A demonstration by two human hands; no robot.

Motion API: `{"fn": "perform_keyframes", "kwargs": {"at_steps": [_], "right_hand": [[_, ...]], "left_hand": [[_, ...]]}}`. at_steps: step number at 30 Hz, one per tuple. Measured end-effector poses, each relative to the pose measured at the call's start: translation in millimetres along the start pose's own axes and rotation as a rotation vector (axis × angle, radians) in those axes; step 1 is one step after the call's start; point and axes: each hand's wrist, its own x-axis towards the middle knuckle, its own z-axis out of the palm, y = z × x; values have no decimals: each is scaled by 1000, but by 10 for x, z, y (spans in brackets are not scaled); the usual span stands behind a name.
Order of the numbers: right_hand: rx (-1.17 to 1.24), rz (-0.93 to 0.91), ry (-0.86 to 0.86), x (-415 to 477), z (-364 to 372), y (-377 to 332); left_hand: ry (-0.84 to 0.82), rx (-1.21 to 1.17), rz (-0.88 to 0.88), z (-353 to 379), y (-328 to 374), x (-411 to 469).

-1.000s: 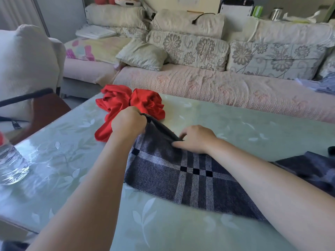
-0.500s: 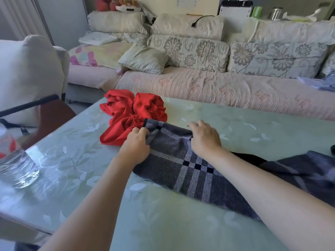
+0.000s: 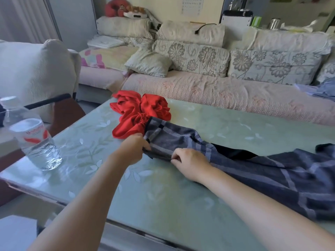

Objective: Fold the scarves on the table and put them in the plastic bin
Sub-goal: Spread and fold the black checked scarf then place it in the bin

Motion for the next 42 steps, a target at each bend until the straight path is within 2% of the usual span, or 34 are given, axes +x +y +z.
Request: {"fn": "perform_keyframes", "kwargs": {"at_steps": [1,3,5,8,11,15,18,21,23,25,28,32,34,35,37,39,42], "right_hand": [[96,9,-8,22,-18,-99],[259,-4,-44,64,-10,-338],[307,-46,-148,60,63,-571],[357,-87,-266,13,149,-661],[520,8,-151,8,-55,-405],[355,165,103,4,-402,312],[124,295,74,-102,-605,903],[-125,344,-51,-220,-703,1355],[-140,335,-79,-247,-705,1565],[-89,315,-19,-225,-685,1713],[-50,314,93,-101,-682,1826],[-3,340,335,114,-602,1863],[48,344,425,182,-535,1878],[79,336,405,185,-508,1887],[84,302,277,134,-465,1924],[105,275,192,-6,-485,1952],[165,257,194,-344,-599,2010]], "left_hand": [[-26,94,-72,-85,-11,10],[-183,303,-290,-258,-30,-8],[-319,368,-440,-335,-60,-83],[-361,439,-508,-330,-60,-135],[-174,372,-393,-339,142,15],[-60,30,-145,-153,570,299],[-70,-22,55,57,823,497],[-148,14,112,280,871,695],[-139,24,113,368,900,791],[-103,65,80,399,933,870],[54,70,21,373,931,1010],[263,-157,-319,368,823,1210],[281,-215,-423,454,834,1238],[272,-240,-455,502,872,1238],[219,-239,-433,577,968,1250],[128,-171,-330,599,1124,1288],[78,-66,-178,597,1473,1318]]}}
